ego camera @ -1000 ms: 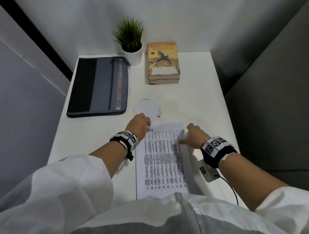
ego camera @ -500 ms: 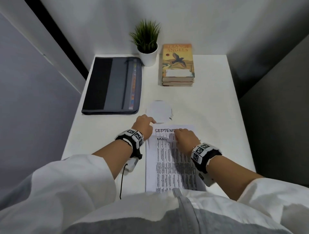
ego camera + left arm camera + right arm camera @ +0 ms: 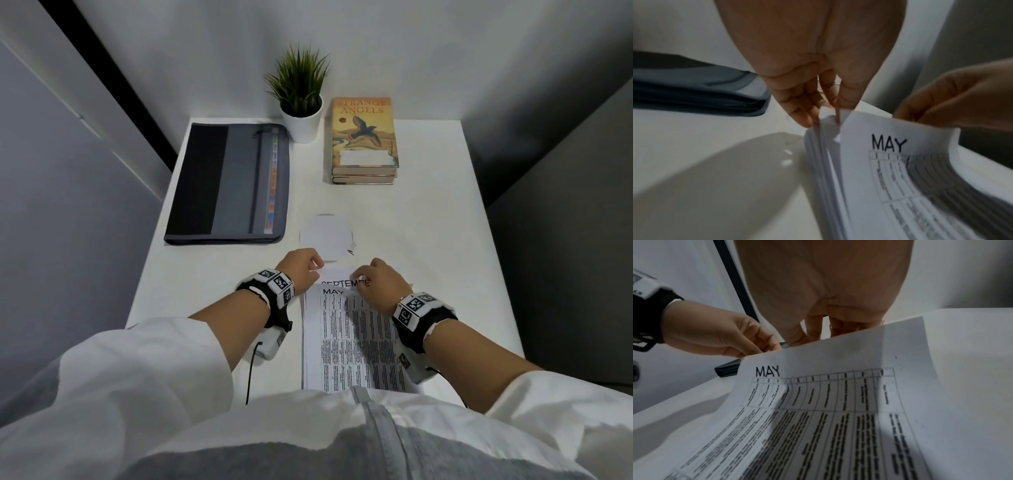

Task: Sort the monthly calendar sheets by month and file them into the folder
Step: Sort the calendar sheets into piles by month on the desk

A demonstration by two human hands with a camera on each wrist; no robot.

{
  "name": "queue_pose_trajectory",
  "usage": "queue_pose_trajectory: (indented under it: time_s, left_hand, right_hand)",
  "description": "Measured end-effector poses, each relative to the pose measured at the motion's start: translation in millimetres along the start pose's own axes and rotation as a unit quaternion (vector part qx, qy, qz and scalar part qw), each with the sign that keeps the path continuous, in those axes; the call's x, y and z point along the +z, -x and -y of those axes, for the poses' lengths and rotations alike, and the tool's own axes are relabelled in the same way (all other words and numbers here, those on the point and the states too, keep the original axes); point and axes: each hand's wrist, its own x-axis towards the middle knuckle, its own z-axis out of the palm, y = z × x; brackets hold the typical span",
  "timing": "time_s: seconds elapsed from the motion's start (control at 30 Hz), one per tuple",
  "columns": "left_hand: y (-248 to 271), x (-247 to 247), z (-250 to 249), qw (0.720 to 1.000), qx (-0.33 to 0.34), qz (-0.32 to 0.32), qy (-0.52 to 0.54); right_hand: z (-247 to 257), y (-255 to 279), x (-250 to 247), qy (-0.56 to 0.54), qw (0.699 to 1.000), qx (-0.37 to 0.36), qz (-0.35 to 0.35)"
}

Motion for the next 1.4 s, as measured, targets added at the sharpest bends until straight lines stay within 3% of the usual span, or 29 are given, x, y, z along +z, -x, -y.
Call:
queue_pose_trajectory:
  time_s: [0.2, 0.43, 0.63, 0.7, 0.87, 0.97, 1.17, 1.4]
  left_hand:
    - [-5.4, 6.3, 2.1, 0.999, -0.008, 0.036, -0.005]
    - [-9.0, 1.2, -11.5, 0.999, -0.009, 0.004, 0.048]
    - [-8.8, -2.8, -5.9, 0.999, -0.012, 0.020, 0.038]
    - [-8.2, -3.7, -4.5, 0.999, -0.007, 0.010, 0.033]
    - [-5.2, -3.9, -6.3, 0.999, 0.011, -0.017, 0.031]
    - [-1.2, -5.3, -6.3, 0.998, 0.025, -0.034, 0.049]
    - [3.0, -7.0, -8.2, 0.996, 0.023, -0.006, 0.088]
    - [4.4, -4.1, -8.4, 0.994, -0.008, 0.006, 0.109]
  right_hand:
    - [-2.3, 4.1, 4.1, -0.009, 1.000, 0.005, -0.011]
    - [1.6, 1.3, -5.6, 0.049, 0.998, -0.004, -0.047]
    - [0.9, 5.5, -11.2, -0.009, 0.998, -0.064, 0.022]
    - [2.6, 7.2, -12.3, -0.034, 0.998, -0.047, 0.031]
    - [2.7, 6.2, -11.9, -0.087, 0.996, 0.011, -0.021]
    - [2.9, 5.1, -9.5, -0.075, 0.997, 0.002, -0.013]
    - [0.6, 5.5, -4.6, -0.038, 0.999, 0.001, -0.011]
    - [-2.3, 8.4, -4.7, -0.002, 0.998, -0.032, -0.057]
